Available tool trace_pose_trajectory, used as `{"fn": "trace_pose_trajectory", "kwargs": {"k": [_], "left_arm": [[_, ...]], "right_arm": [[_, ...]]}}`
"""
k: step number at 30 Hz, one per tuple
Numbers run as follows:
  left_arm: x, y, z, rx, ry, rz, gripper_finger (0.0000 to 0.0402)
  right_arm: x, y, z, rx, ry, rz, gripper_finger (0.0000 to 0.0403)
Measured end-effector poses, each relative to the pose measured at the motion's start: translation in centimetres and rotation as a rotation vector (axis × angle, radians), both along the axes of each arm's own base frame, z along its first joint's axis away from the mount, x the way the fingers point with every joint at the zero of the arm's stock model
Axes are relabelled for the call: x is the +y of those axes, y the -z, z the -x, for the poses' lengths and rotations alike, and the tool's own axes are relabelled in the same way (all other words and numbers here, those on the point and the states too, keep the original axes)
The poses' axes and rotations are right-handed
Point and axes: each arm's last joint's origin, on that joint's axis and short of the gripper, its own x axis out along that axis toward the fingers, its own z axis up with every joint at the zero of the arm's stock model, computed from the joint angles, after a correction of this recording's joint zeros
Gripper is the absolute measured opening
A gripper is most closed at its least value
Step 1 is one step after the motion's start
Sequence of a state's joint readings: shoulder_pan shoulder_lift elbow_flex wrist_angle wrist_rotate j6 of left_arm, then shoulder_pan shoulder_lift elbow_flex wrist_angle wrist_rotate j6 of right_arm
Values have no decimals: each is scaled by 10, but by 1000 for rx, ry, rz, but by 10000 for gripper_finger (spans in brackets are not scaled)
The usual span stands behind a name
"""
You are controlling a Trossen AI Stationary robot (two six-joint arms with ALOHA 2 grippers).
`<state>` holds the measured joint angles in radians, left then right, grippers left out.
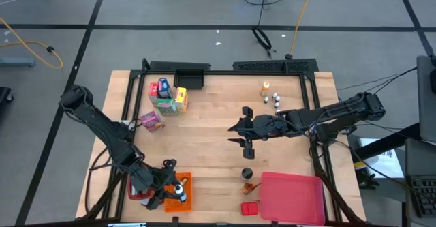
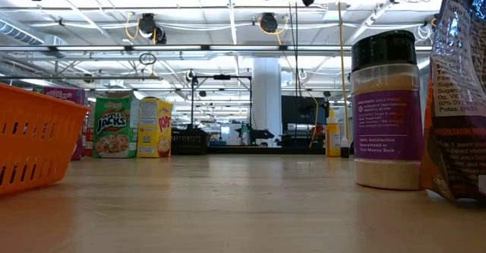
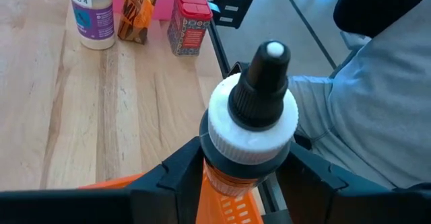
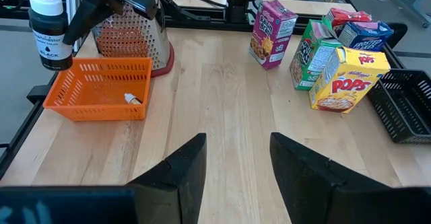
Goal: Pick & Place Kitchen Items
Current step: Put the big black food coloring bottle into the orange bin, then put the yellow cereal box into the red bin
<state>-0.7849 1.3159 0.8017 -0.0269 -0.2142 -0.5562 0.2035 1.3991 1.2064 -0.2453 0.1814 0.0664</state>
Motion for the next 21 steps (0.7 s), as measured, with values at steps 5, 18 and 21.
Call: {"fn": "trace_pose_trajectory", "kwargs": {"k": [5,18,21], "left_arm": [[0,0,0,1,-9,8,205],[1,2,1,29,-18,-5,260],[1,2,1,28,-26,-3,250]], "right_arm": [[0,0,0,0,0,0,155],[0,0,0,0,0,0,155],[0,0,0,0,0,0,155]]}}
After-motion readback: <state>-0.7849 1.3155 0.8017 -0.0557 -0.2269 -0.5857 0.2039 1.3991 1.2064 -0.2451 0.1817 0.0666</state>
